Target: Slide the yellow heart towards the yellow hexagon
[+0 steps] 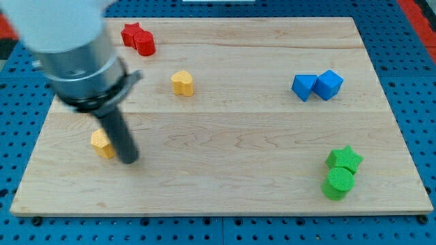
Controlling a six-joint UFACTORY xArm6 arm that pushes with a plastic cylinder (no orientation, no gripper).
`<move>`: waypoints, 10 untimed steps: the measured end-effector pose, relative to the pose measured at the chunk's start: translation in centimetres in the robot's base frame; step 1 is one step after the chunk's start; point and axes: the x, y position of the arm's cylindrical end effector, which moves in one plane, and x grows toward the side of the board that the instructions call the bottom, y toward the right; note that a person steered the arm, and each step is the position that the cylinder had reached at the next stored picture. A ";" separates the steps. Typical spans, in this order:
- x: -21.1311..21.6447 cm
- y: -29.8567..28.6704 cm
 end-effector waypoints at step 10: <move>-17.1 -1.9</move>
